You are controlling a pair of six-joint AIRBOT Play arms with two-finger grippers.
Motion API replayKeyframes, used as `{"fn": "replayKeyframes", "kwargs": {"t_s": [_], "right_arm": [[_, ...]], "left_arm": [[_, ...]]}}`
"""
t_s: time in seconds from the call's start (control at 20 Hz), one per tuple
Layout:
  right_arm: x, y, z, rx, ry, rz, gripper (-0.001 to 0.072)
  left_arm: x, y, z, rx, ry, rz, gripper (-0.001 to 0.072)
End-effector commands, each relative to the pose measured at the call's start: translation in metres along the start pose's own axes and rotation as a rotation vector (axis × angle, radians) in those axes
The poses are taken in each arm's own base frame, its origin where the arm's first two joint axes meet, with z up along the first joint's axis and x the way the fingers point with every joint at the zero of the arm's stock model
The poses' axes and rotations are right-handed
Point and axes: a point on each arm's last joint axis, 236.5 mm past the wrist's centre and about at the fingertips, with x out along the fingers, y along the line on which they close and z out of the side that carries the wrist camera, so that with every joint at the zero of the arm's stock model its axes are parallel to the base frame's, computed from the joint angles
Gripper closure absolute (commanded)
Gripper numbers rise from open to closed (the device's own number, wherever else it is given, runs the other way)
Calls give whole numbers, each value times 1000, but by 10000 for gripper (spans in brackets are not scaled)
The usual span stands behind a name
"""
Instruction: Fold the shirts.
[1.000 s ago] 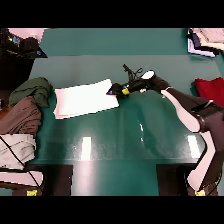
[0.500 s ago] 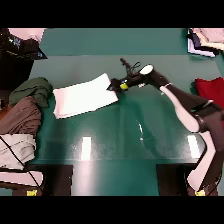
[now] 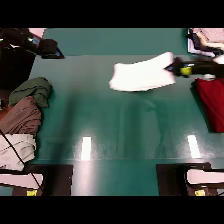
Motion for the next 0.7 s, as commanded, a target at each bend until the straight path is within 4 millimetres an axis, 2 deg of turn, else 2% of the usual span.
{"fn": "replayKeyframes", "kwargs": {"t_s": [0.0, 0.15, 0.25, 0.35, 0.45, 0.65], "right_arm": [[-102, -75, 48, 83, -247, -164, 700], [-172, -116, 69, 145, -401, -250, 700], [-199, -135, 72, 179, -455, -284, 700], [-215, -144, 77, 191, -483, -299, 700], [-227, -138, 87, 168, -508, -303, 700], [-257, -105, 114, 71, -559, -301, 700]], "left_arm": [[16, -40, 6, 67, -15, -44, 686], [23, -61, 8, 97, -21, -68, 685], [26, -69, 6, 110, -14, -79, 685], [26, -73, 4, 113, -4, -87, 686], [27, -72, 1, 115, 5, -85, 685], [27, -72, 1, 116, 10, -85, 685]]}}
